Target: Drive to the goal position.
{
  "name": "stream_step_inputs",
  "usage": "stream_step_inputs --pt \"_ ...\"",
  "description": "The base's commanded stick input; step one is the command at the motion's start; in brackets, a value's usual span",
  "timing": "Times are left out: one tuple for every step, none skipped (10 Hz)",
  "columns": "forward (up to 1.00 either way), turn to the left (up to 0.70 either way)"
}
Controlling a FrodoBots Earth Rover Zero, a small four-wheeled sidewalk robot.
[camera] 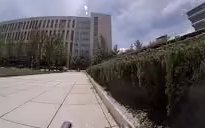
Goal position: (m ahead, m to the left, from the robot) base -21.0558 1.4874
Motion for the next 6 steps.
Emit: stream_step_inputs --pt "0.10 0.00" --pt "0.10 0.00" --pt "0.10 0.00" --pt "0.10 0.00" --pt "0.10 0.00" --pt "0.10 0.00"
